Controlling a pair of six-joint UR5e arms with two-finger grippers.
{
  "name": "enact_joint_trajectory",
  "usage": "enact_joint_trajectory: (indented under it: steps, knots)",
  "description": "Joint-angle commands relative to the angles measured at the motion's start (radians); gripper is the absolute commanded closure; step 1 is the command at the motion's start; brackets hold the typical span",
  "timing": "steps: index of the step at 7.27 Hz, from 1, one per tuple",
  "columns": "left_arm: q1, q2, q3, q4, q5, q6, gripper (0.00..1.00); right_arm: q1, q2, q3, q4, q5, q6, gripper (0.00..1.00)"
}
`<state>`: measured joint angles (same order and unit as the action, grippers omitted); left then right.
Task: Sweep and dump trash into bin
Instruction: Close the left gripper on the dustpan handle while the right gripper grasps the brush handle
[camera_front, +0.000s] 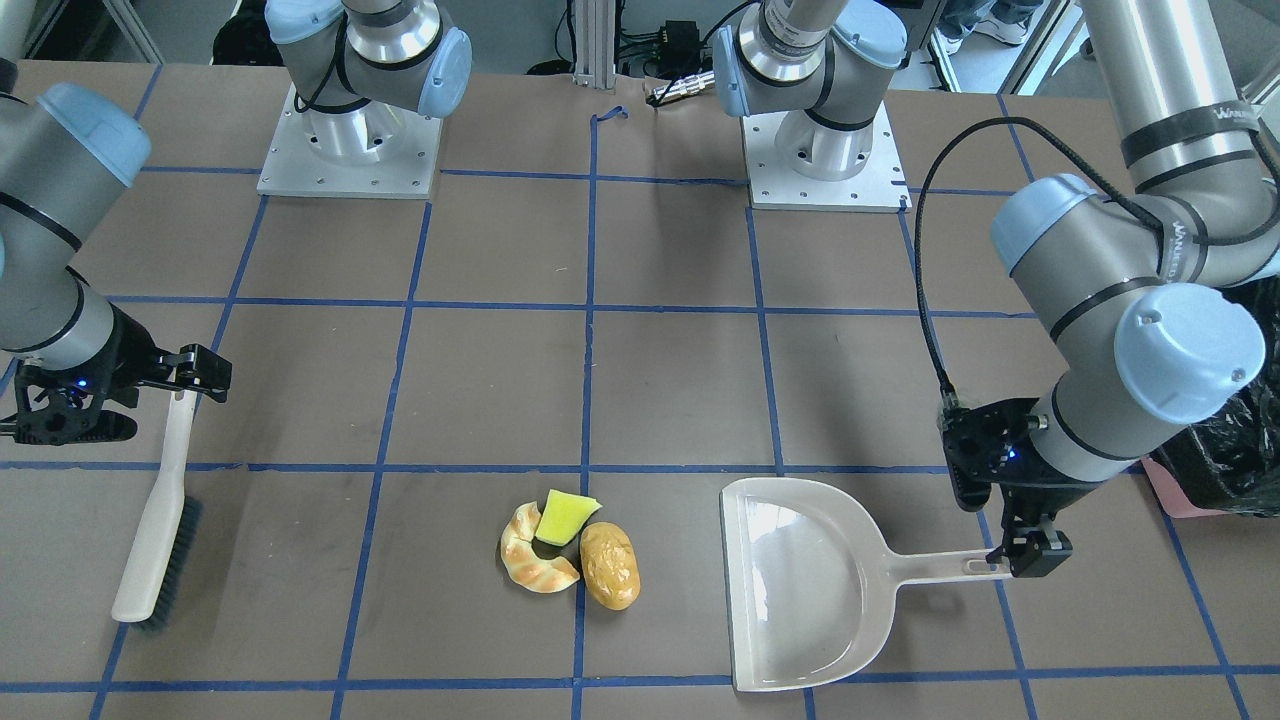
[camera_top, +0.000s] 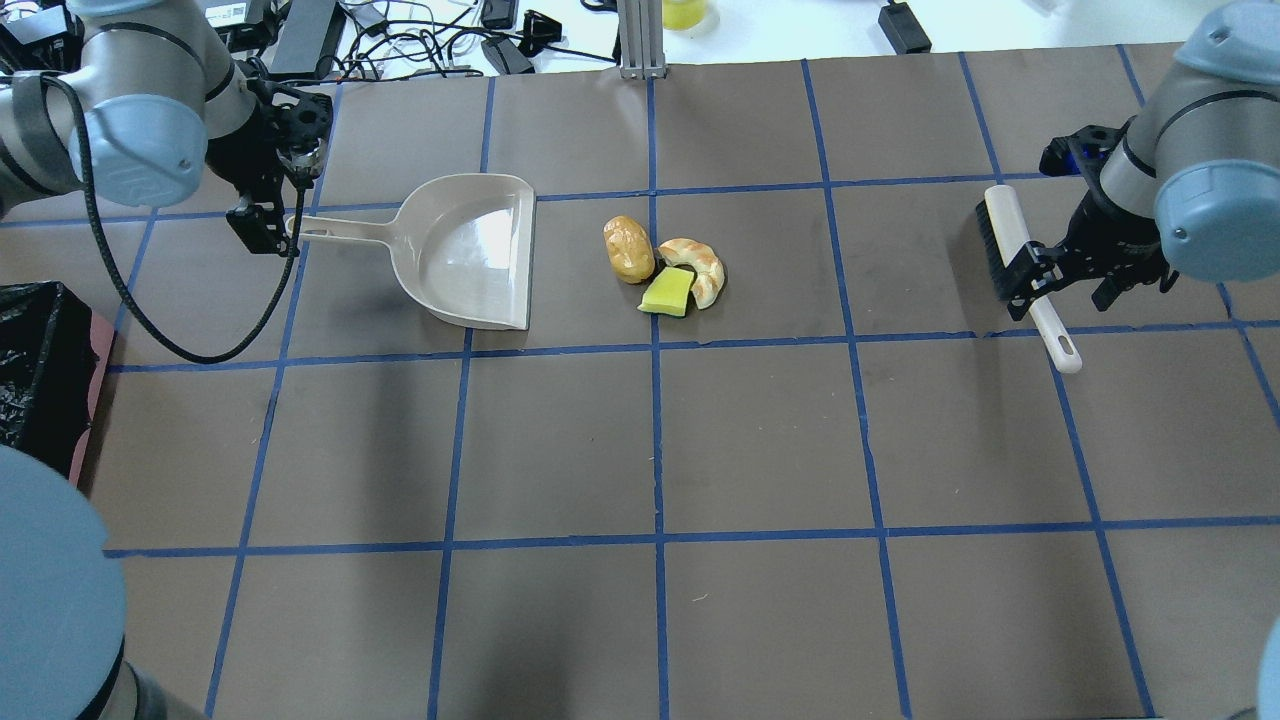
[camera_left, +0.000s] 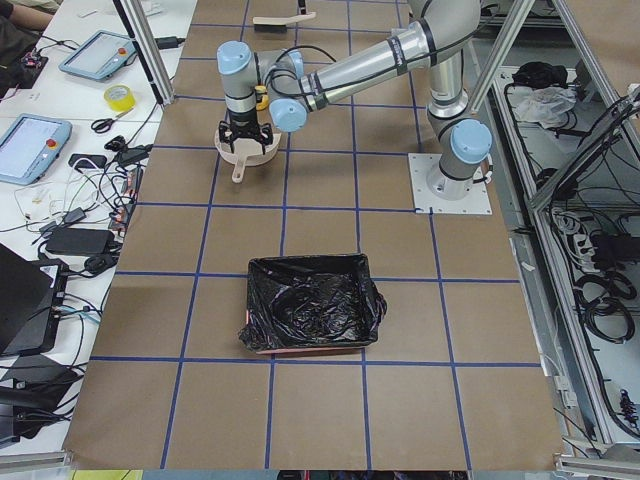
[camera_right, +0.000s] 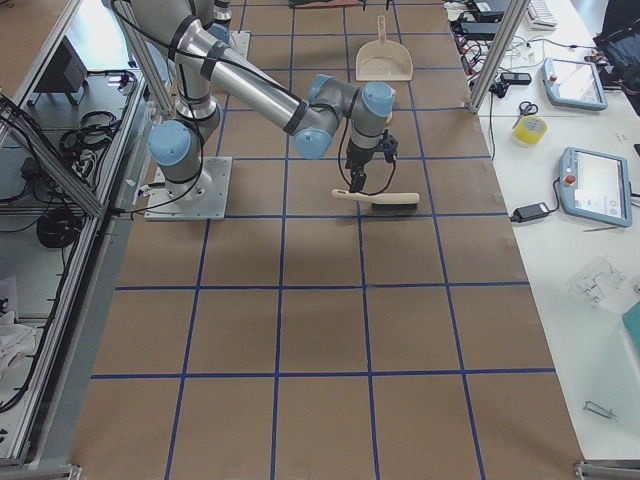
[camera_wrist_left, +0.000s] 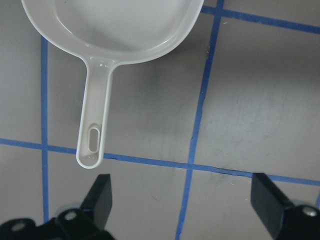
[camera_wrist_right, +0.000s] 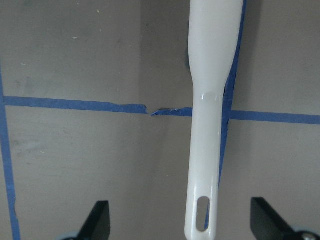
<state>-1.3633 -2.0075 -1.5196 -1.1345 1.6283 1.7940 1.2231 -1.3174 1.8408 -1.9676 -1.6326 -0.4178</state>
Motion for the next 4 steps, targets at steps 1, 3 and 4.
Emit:
enact_joint_trajectory:
  steps: [1, 3, 4]
  knots:
    - [0.003, -0.051, 0.015, 0.022, -0.013, 0.002, 0.00, -0.005, 0.036, 0.003, -0.016, -0.042, 0.001, 0.01]
    - [0.023, -0.066, 0.016, 0.035, -0.036, -0.092, 0.02, -0.007, 0.050, 0.003, -0.014, -0.050, 0.007, 0.06]
    - [0.024, -0.069, 0.006, 0.041, -0.036, -0.108, 0.02, -0.007, 0.058, 0.003, -0.014, -0.053, 0.005, 0.11]
